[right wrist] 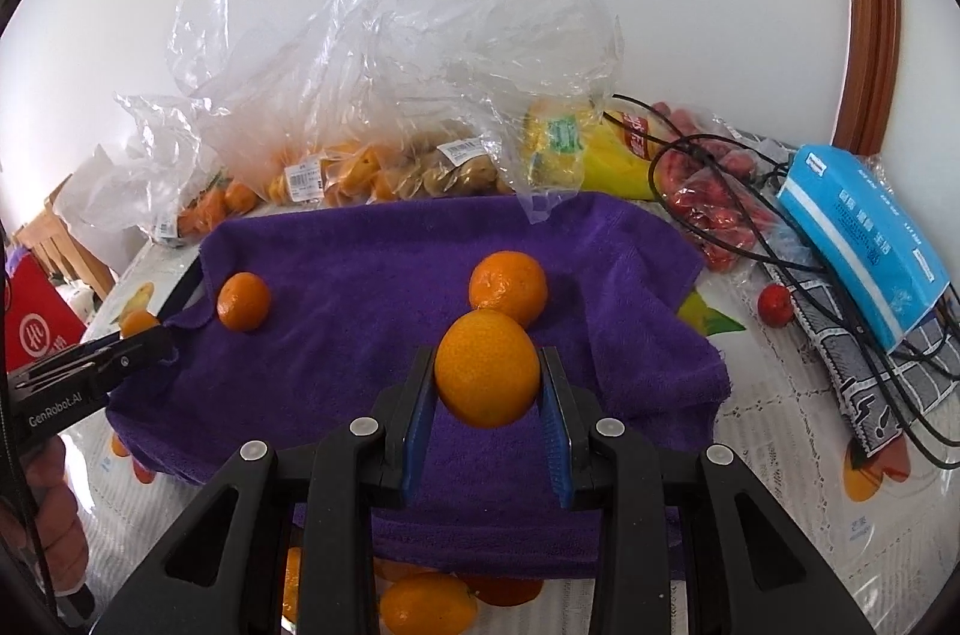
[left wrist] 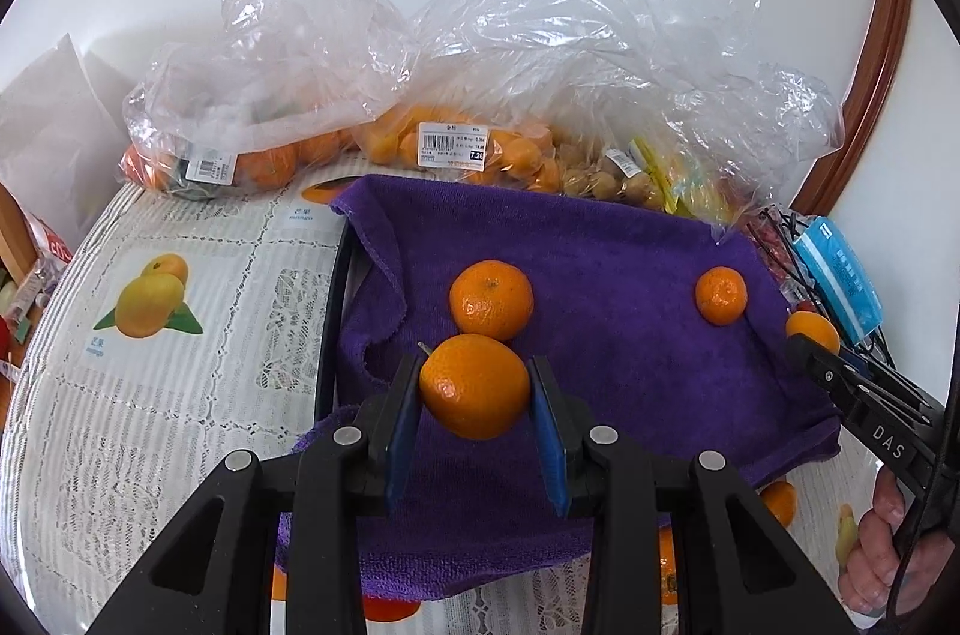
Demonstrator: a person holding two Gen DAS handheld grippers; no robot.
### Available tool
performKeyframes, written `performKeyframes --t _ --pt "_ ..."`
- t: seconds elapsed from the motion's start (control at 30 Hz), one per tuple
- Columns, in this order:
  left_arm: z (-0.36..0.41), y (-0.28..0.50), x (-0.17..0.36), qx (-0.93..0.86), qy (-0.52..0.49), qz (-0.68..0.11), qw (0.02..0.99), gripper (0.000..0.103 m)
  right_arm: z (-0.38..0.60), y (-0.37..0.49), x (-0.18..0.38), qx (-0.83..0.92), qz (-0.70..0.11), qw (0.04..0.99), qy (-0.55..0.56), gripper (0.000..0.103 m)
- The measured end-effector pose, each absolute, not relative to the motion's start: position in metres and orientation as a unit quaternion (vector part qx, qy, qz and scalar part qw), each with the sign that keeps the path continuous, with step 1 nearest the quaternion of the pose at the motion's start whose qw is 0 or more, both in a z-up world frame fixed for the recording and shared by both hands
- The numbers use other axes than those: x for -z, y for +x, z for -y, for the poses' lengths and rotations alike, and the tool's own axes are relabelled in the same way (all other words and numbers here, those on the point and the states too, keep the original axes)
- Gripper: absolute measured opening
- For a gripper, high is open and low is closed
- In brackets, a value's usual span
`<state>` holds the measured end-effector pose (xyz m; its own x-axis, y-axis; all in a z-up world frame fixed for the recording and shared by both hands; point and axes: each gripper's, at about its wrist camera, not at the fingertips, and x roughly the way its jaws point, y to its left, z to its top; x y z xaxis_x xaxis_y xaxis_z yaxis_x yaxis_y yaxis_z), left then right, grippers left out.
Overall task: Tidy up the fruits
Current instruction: 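Lower the left tool's orange onto the towel while the right tool lowers its orange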
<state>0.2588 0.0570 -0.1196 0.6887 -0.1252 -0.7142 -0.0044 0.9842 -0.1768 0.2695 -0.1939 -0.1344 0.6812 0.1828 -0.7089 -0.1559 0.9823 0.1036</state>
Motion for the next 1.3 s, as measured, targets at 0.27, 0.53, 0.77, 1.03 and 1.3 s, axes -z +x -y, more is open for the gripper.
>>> performKeyframes --t 0.27,0.53,0.77,1.03,1.3 --pt "-0.058 0.26 0.123 0.03 -0.083 -0.396 0.914 0.033 0.188 0.271 0.141 -0.094 -0.397 0.913 0.005 0.033" --pt "-0.059 0.261 0.125 0.028 -0.084 -0.399 0.913 0.033 0.184 0.273 0.149 -0.09 -0.408 0.908 -0.005 0.033" --pt "-0.061 0.262 0.126 0.025 -0.088 -0.399 0.912 0.033 0.182 0.275 0.155 -0.09 -0.418 0.904 -0.006 0.033" --pt "-0.058 0.262 0.126 0.026 -0.085 -0.4 0.912 0.033 0.18 0.278 0.16 -0.088 -0.427 0.9 -0.011 0.033" --pt "-0.058 0.262 0.126 0.028 -0.085 -0.4 0.912 0.033 0.18 0.278 0.161 -0.087 -0.43 0.898 -0.014 0.033"
